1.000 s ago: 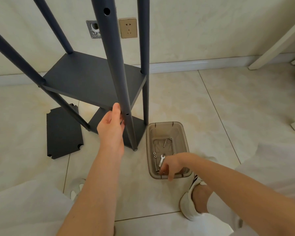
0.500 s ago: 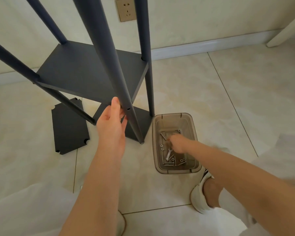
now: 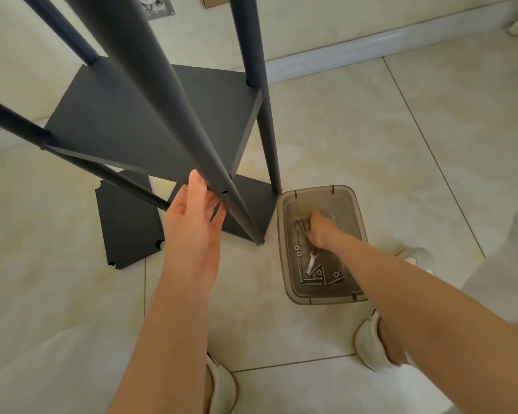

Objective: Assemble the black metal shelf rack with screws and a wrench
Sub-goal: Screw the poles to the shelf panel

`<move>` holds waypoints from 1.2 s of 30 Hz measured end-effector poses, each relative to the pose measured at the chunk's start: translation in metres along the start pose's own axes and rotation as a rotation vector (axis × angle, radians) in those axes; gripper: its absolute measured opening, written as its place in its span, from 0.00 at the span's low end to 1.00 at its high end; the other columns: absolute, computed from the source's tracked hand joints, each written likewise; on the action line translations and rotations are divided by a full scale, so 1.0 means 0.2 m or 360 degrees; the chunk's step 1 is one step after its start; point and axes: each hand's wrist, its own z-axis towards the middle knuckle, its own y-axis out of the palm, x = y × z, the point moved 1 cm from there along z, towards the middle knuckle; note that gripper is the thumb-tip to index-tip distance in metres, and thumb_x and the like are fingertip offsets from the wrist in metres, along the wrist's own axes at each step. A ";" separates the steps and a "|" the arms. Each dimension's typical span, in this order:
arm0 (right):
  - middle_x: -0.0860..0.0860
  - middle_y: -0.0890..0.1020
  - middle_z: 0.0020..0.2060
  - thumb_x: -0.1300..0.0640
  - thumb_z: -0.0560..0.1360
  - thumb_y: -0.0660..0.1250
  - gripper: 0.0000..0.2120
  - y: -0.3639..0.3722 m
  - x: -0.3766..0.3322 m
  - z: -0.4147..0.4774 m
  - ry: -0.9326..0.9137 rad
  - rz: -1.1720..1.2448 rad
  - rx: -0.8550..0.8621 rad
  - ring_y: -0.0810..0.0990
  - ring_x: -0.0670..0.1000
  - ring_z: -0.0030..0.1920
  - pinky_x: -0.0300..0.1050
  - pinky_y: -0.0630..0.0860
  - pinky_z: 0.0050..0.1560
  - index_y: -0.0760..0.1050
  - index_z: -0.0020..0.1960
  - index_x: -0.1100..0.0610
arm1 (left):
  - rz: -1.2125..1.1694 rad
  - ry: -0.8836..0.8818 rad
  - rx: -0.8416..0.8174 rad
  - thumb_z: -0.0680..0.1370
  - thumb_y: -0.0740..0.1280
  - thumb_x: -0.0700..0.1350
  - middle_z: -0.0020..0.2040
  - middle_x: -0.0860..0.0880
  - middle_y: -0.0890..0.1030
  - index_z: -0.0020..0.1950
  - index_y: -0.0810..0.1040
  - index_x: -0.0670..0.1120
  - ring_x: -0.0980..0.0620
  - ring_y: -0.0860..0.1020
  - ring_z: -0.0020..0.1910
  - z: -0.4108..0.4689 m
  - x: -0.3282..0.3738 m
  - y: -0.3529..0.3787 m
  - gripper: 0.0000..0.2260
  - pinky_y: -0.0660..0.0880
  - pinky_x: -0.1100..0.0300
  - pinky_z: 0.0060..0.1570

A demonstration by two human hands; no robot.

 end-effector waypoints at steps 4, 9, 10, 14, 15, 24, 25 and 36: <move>0.58 0.80 0.54 0.52 0.80 0.64 0.18 0.02 0.01 0.02 -0.0035 0.0030 0.0134 0.78 0.57 0.50 0.48 0.75 0.47 0.68 0.65 0.61 | -0.0007 -0.0010 -0.0001 0.82 0.62 0.55 0.52 0.56 0.86 0.53 0.81 0.56 0.55 0.83 0.58 0.01 -0.01 -0.01 0.09 0.76 0.57 0.58; 0.55 0.80 0.49 0.51 0.80 0.65 0.13 0.07 -0.03 0.02 -0.0032 0.0219 0.0260 0.80 0.56 0.48 0.56 0.79 0.52 0.71 0.59 0.58 | 0.0002 -0.0004 0.0009 0.82 0.62 0.54 0.51 0.57 0.86 0.46 0.85 0.59 0.54 0.83 0.58 0.01 -0.01 -0.01 0.12 0.76 0.54 0.62; 0.55 0.81 0.48 0.52 0.80 0.65 0.12 0.07 -0.04 0.02 0.0001 0.0246 0.0281 0.80 0.56 0.48 0.57 0.79 0.52 0.71 0.58 0.58 | 0.0007 0.0007 -0.0001 0.83 0.61 0.54 0.51 0.57 0.86 0.44 0.86 0.61 0.55 0.83 0.58 0.01 -0.01 -0.01 0.15 0.75 0.55 0.62; 0.57 0.80 0.53 0.55 0.80 0.64 0.10 0.08 -0.09 0.02 0.0036 0.0255 0.0346 0.79 0.58 0.53 0.56 0.79 0.54 0.73 0.58 0.59 | 0.0006 0.0008 0.0034 0.82 0.61 0.54 0.51 0.57 0.86 0.46 0.84 0.60 0.55 0.83 0.57 0.01 -0.02 -0.01 0.12 0.75 0.54 0.62; 0.57 0.80 0.54 0.57 0.80 0.64 0.09 0.09 -0.10 0.01 0.0029 0.0237 0.0363 0.79 0.58 0.54 0.54 0.78 0.54 0.74 0.59 0.59 | 0.0007 0.0004 0.0037 0.81 0.62 0.54 0.50 0.57 0.86 0.46 0.84 0.60 0.55 0.83 0.57 0.01 -0.01 -0.01 0.11 0.75 0.54 0.62; 0.55 0.82 0.44 0.56 0.80 0.62 0.08 0.11 -0.10 -0.03 -0.0056 0.0021 0.0347 0.80 0.55 0.42 0.47 0.77 0.41 0.76 0.53 0.61 | -0.0019 0.0023 -0.0008 0.81 0.61 0.54 0.49 0.57 0.86 0.41 0.86 0.62 0.56 0.83 0.56 0.01 -0.01 0.00 0.15 0.76 0.56 0.61; 0.55 0.81 0.43 0.56 0.79 0.63 0.09 0.10 -0.10 -0.05 -0.0058 0.0058 0.0349 0.79 0.55 0.41 0.47 0.77 0.40 0.75 0.53 0.61 | -0.0039 0.0016 0.0005 0.80 0.62 0.54 0.50 0.56 0.86 0.44 0.85 0.59 0.56 0.83 0.56 0.00 -0.01 0.00 0.13 0.76 0.56 0.61; 0.54 0.79 0.34 0.60 0.78 0.63 0.10 -0.03 -0.21 -0.51 0.0350 0.1712 0.0691 0.75 0.50 0.32 0.41 0.71 0.32 0.74 0.38 0.55 | -0.0143 -0.0059 0.0030 0.84 0.62 0.48 0.39 0.58 0.84 0.43 0.76 0.49 0.62 0.83 0.45 -0.12 -0.02 0.05 0.11 0.77 0.62 0.57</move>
